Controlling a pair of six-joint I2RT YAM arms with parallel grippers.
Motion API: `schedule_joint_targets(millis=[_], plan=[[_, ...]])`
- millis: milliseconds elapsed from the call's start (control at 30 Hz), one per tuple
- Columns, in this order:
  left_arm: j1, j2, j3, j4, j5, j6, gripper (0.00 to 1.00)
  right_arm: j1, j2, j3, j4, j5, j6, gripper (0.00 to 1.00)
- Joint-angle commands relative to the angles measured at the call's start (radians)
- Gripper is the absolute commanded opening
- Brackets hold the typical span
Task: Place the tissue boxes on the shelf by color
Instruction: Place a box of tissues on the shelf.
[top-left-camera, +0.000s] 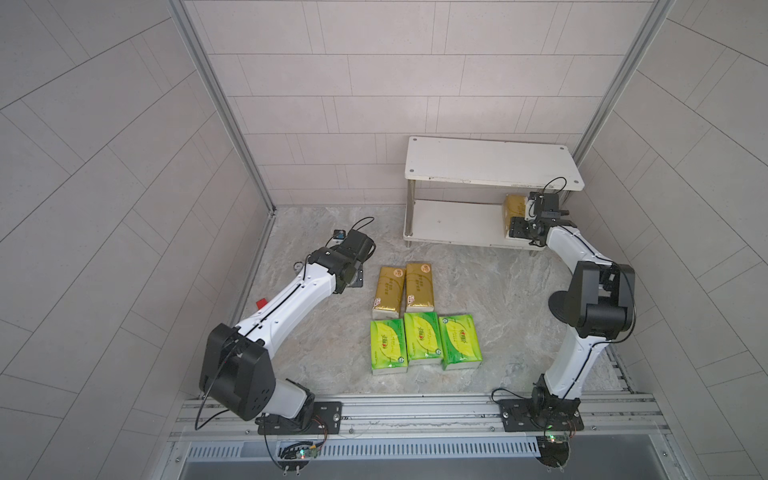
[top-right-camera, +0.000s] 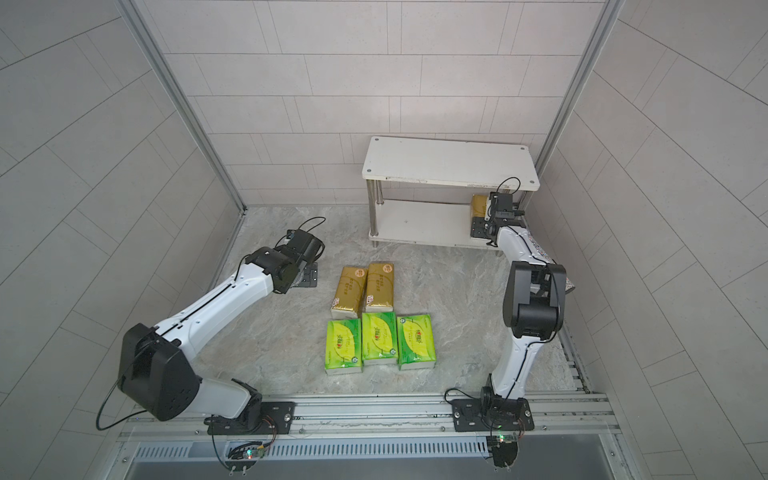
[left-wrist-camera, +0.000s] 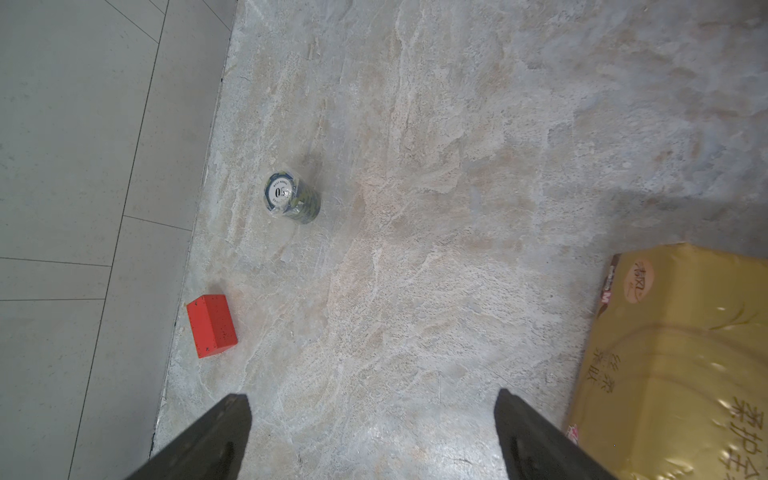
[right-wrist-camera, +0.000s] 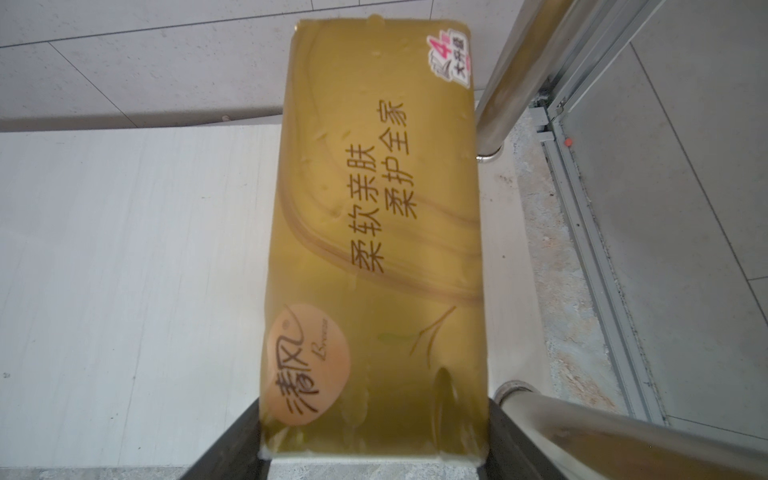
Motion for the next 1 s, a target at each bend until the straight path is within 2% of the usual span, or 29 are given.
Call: schedule_joint_targets(millis=[0,433,600,967], plan=[[0.006,0.003,0.028,-0.016,-0.014,0.012,1.0,-0.004,-0.031,-0.012,-0.07,-0.006,0.018,0.76],[0.012,0.006,0.022,-0.003,-0.005,0.019,1.0,-0.001,-0.059,-0.022,-0.079,0.004,0.024,0.78],[0.014,0.002,0.016,-0.002,-0.003,0.019,1.0,-0.001,-0.042,-0.001,-0.105,0.01,0.021,0.84],[0.018,-0.016,0.01,0.0,0.006,0.022,1.0,0.0,-0.108,0.008,-0.09,0.017,0.039,1.0]])
